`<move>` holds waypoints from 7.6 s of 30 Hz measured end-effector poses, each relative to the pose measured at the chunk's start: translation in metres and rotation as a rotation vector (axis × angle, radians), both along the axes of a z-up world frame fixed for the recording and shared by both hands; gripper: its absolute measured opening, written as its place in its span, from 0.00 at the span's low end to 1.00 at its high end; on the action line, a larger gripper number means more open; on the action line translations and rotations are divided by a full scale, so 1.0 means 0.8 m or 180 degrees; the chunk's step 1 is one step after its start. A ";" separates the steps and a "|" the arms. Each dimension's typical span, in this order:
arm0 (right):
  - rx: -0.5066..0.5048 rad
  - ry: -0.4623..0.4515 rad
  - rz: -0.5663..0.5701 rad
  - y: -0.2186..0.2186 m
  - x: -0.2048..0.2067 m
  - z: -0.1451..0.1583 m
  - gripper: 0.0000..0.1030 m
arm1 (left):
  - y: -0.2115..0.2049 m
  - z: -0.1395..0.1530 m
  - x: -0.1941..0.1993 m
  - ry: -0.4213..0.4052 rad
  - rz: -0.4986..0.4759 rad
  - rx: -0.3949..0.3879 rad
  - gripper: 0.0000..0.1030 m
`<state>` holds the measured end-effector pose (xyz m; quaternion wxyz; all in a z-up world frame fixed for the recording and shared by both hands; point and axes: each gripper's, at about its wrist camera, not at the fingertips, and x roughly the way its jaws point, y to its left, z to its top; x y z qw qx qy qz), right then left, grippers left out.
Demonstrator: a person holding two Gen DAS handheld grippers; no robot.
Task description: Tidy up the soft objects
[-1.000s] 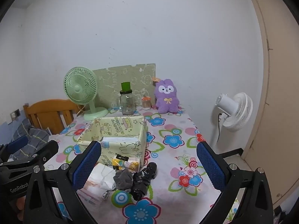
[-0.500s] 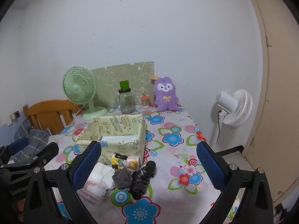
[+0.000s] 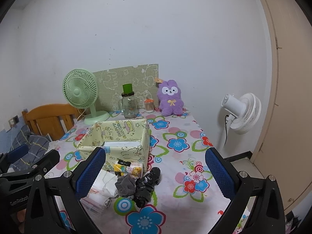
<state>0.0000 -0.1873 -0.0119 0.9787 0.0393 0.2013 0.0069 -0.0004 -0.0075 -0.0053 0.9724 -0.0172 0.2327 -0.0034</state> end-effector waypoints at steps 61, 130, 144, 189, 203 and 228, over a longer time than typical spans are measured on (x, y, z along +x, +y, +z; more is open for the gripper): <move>-0.0015 -0.0019 0.0010 -0.001 -0.004 0.004 1.00 | 0.000 0.000 0.002 0.0016 -0.0020 0.0002 1.00; -0.0088 0.0632 0.0160 0.009 0.091 -0.102 0.80 | -0.061 -0.123 0.091 0.0801 -0.0652 -0.0021 0.81; 0.0065 0.0825 0.0202 -0.008 0.111 -0.124 0.74 | -0.091 -0.141 0.107 0.0944 -0.0745 0.0085 0.68; 0.0391 0.1319 0.0499 0.000 0.141 -0.158 0.28 | -0.110 -0.161 0.123 0.1168 -0.0933 0.0048 0.36; 0.0356 0.1133 0.0522 0.005 0.117 -0.127 0.25 | -0.102 -0.134 0.098 0.0967 -0.0891 0.0060 0.36; 0.0207 0.0788 0.0539 0.023 0.080 -0.058 0.24 | -0.087 -0.067 0.068 0.0614 -0.0768 0.0140 0.36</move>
